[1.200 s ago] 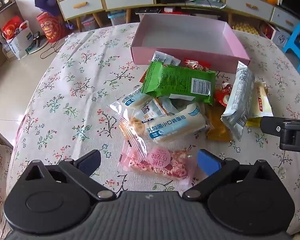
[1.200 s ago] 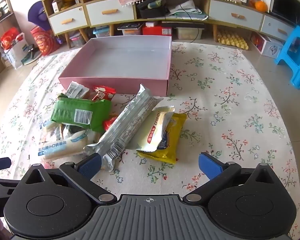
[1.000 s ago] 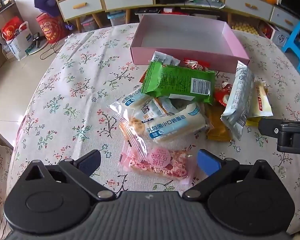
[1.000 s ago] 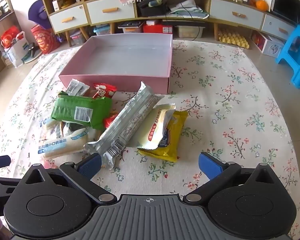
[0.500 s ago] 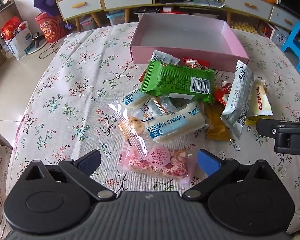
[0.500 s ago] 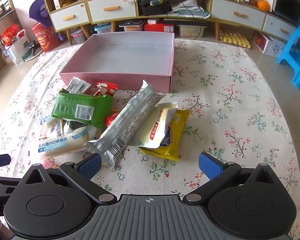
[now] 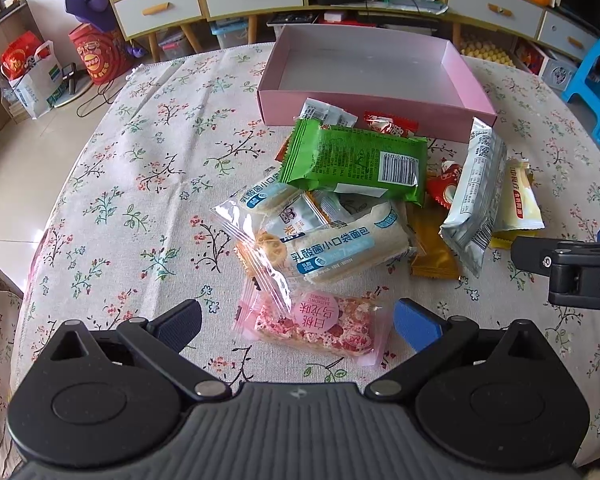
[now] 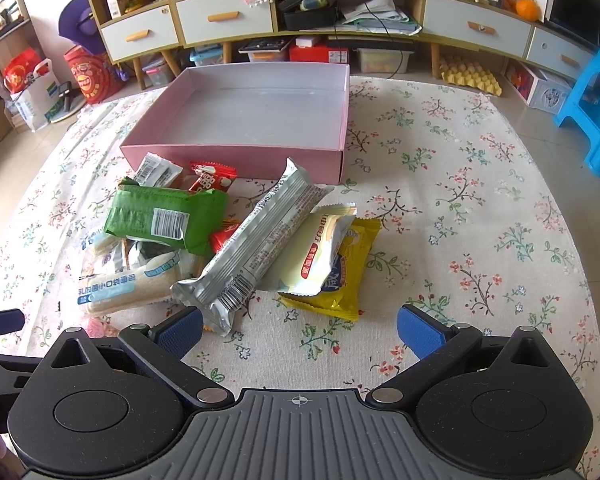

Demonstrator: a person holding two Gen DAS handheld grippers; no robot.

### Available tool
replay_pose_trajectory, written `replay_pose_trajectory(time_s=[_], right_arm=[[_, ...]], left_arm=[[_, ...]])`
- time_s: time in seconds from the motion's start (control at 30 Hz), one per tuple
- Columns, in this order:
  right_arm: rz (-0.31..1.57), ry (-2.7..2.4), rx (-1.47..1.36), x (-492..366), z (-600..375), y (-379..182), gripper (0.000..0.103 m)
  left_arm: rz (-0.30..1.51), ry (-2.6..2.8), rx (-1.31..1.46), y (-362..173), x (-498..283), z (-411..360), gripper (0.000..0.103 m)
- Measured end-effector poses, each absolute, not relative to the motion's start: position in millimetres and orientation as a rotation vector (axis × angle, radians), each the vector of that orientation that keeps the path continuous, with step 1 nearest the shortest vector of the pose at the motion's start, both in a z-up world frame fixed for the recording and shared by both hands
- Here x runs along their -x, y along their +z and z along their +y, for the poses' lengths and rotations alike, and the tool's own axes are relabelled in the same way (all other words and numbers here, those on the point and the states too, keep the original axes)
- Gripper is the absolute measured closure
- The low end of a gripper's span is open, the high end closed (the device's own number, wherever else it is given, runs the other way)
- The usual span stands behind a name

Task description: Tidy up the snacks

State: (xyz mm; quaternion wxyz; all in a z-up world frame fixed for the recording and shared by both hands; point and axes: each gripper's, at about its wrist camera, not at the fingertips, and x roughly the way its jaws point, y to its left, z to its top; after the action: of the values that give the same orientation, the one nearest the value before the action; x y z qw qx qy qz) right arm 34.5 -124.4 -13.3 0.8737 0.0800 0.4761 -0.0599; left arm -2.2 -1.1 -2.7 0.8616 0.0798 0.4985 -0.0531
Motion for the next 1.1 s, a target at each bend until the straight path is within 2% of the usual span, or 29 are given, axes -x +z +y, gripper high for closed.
replay_pose_trajectory(time_s=[1.1], right_arm=[[1.001, -0.119, -0.176, -35.2, -125.2, -14.2, 0.000]], left_arm=[[1.052, -0.115, -0.165, -4.0, 3.0, -4.1, 0.000]])
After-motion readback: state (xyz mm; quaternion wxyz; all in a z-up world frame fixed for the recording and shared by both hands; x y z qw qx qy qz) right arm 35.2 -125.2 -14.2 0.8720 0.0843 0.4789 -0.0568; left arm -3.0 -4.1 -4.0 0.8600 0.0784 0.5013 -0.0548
